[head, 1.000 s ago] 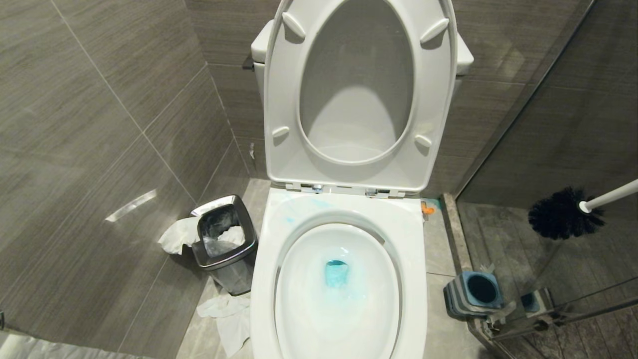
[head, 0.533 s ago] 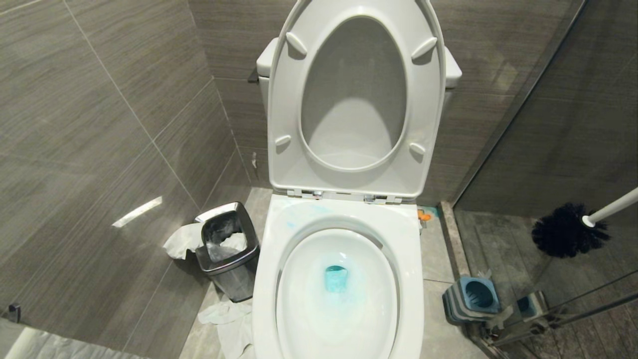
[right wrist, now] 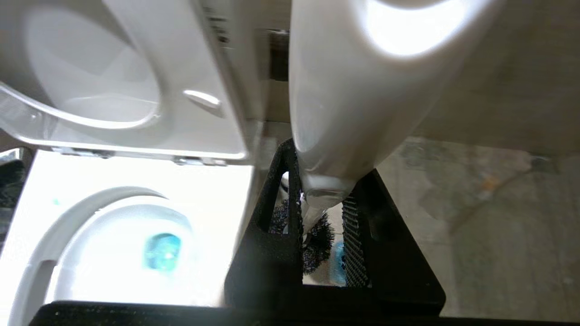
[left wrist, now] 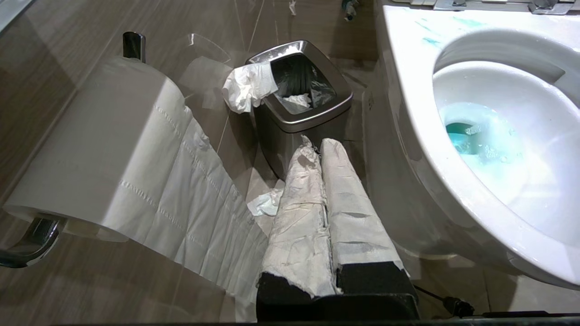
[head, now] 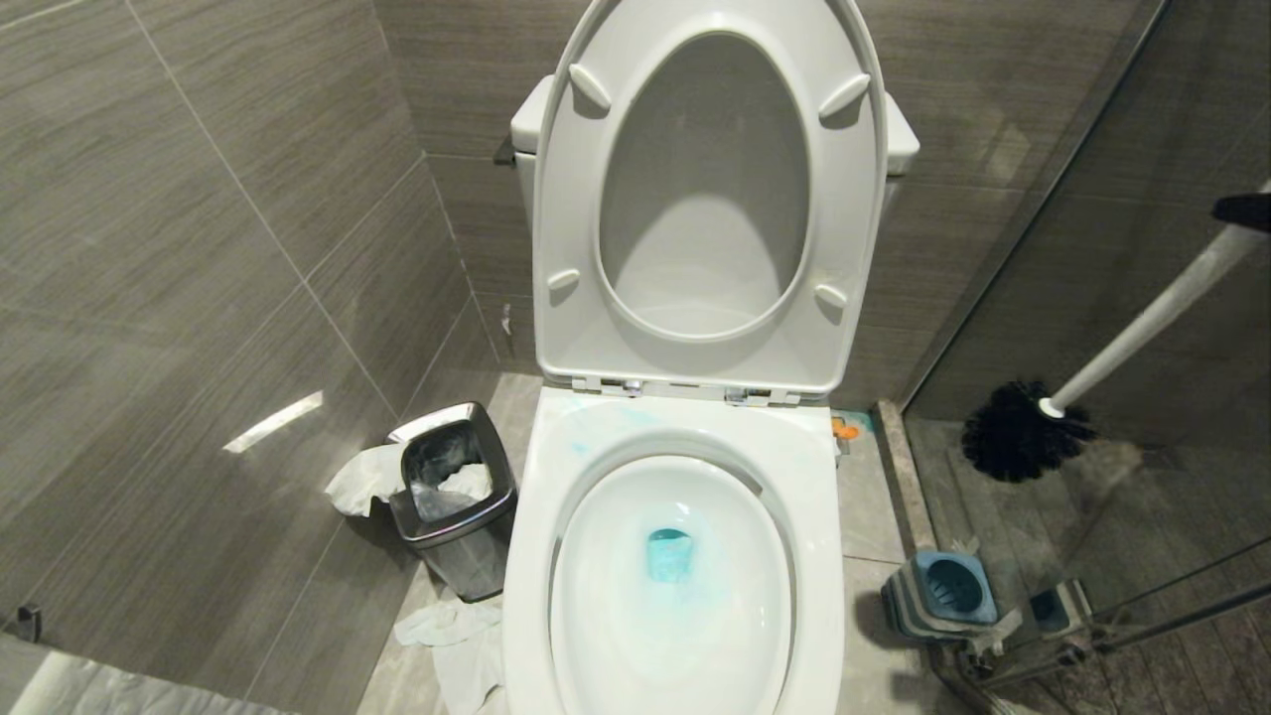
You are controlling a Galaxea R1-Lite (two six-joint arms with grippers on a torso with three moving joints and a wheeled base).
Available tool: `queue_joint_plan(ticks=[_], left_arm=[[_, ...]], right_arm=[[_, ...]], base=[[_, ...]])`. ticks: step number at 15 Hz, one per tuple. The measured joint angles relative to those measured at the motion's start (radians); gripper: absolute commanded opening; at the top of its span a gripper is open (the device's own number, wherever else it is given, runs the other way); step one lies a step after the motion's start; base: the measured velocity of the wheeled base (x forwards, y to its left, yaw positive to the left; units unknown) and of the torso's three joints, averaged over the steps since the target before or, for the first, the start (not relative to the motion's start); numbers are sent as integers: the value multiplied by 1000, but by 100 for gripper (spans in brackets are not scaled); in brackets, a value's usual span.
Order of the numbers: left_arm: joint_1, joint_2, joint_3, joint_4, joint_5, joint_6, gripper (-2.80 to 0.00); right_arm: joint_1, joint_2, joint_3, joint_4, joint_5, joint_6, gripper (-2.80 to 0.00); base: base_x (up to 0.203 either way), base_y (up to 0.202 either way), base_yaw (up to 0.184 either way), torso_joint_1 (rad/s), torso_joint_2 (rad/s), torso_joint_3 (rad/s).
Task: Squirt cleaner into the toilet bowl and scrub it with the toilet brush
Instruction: Scrub the toilet bowl
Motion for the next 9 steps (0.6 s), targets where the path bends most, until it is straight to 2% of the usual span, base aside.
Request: queue_joint_plan(ticks=[3,6,9], left_arm=[[0,0,0,0,0,0,-280],[0,0,0,0,0,1,-280],[0,0,0,0,0,0,-280]], right_arm=[[186,143,-106,-1,-155,33,-280],[329,285,-220,-1,-237,66,-280],[445,424,-324,-1,-281,90,-280]], base=[[0,0,0,0,0,0],[0,0,0,0,0,0],[0,0,0,0,0,0]])
